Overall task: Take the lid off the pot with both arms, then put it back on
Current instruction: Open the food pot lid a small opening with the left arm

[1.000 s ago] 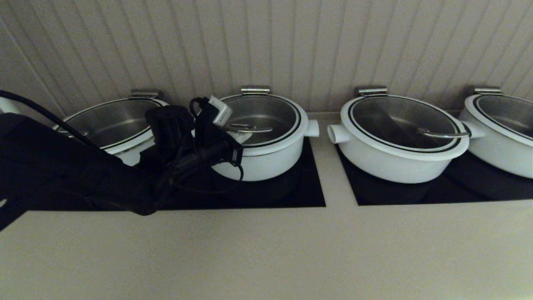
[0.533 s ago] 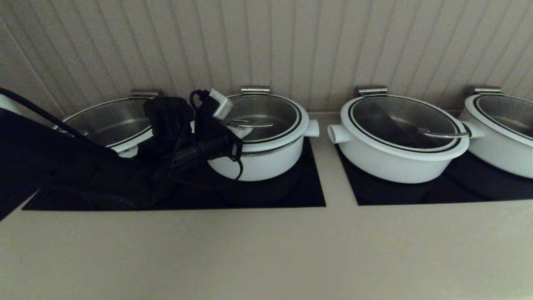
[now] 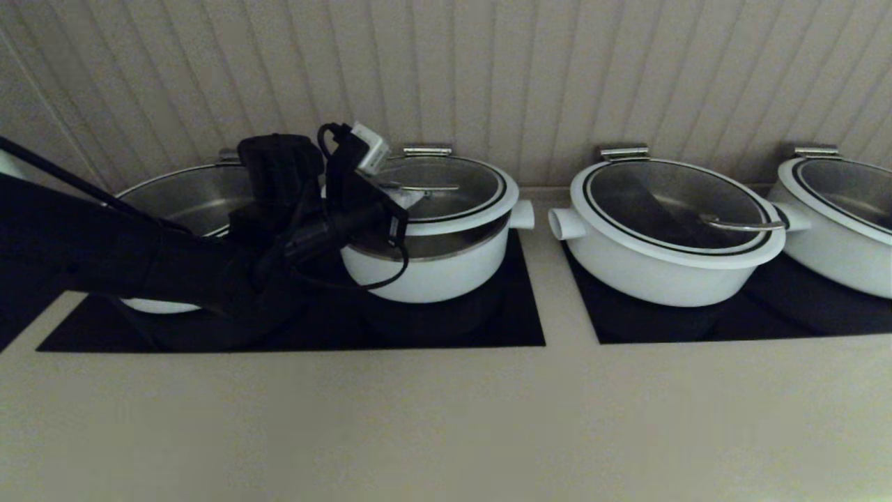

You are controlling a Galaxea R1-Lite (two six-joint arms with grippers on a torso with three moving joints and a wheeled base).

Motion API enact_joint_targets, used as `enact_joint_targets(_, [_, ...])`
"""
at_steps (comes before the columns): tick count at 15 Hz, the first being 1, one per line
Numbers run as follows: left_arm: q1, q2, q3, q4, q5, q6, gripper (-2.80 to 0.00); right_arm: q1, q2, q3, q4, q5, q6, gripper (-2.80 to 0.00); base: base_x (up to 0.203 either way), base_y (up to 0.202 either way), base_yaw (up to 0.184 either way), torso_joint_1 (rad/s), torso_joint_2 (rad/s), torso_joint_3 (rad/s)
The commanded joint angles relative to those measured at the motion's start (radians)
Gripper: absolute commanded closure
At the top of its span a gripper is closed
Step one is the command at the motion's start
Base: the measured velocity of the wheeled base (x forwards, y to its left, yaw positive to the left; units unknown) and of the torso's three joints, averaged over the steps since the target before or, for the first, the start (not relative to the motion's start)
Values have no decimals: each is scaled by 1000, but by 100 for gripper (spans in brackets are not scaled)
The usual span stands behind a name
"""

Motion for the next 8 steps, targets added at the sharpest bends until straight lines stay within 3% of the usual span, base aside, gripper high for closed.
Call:
enact_joint_targets(1, [0, -6, -13, 12, -2, 4, 0, 0, 0, 0, 0, 2, -2, 0, 0, 0, 0, 0, 0, 0])
enact_joint_targets(8, [3, -8, -88, 70, -2, 4, 0, 1, 0, -3, 8, 30, -69, 0, 0, 0, 0, 0, 0, 0])
